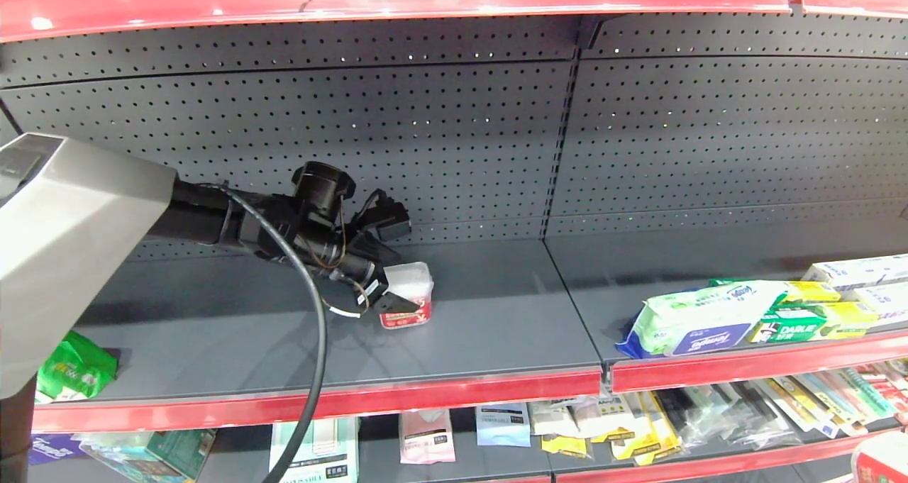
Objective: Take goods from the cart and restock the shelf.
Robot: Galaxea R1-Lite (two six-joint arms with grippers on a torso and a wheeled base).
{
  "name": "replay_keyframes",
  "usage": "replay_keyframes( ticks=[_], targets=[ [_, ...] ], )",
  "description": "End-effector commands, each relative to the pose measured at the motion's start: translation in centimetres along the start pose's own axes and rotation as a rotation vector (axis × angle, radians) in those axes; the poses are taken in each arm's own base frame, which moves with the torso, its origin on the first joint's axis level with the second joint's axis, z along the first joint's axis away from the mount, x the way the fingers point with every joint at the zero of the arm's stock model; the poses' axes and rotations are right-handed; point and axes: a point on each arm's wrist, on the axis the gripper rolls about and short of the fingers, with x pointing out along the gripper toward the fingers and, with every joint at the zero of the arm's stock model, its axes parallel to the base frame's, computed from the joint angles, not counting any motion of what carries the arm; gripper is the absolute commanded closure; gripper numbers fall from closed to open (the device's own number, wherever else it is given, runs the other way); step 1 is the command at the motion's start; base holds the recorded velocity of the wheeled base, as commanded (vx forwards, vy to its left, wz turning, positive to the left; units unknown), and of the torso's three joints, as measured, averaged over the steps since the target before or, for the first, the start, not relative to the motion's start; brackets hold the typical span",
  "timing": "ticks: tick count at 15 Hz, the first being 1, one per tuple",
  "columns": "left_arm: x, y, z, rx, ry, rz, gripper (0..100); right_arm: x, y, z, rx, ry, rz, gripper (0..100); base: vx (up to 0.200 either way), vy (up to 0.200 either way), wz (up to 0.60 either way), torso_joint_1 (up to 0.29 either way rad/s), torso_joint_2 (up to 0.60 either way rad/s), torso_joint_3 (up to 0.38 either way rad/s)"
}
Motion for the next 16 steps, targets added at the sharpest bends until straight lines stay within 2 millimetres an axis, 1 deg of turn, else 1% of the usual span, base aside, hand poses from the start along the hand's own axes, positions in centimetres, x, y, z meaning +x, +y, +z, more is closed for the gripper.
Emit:
replay_keyframes(
  ticks=[1, 3, 7, 10, 12, 16],
  targets=[
    [0.5, 0.2, 0.0, 0.006, 0.011, -0.011, 0, 0.0, 0.0, 0.0, -0.001, 0.000, 0.001, 100, 0.000, 0.000, 0.00, 0.000, 0.00, 0.000],
    [0.3, 0.3, 0.2, 0.009, 0.030, -0.028, 0, 0.0, 0.0, 0.0, -0.001, 0.002, 0.001, 100, 0.000, 0.000, 0.00, 0.000, 0.00, 0.000],
    [0.8, 0.9, 0.6, 0.018, 0.038, -0.034, 0, 0.0, 0.0, 0.0, -0.008, 0.002, 0.001, 100, 0.000, 0.000, 0.00, 0.000, 0.00, 0.000],
    [1.5, 1.0, 0.1, 0.068, 0.064, -0.051, 0, 0.0, 0.0, 0.0, -0.008, 0.002, 0.001, 100, 0.000, 0.000, 0.00, 0.000, 0.00, 0.000],
    [1.3, 0.9, 0.1, 0.071, 0.100, -0.064, 0, 0.0, 0.0, 0.0, -0.008, 0.002, 0.001, 100, 0.000, 0.000, 0.00, 0.000, 0.00, 0.000],
    [1.9, 1.7, 0.3, 0.111, 0.098, -0.057, 0, 0.0, 0.0, 0.0, -0.010, 0.002, 0.001, 100, 0.000, 0.000, 0.00, 0.000, 0.00, 0.000]
  ],
)
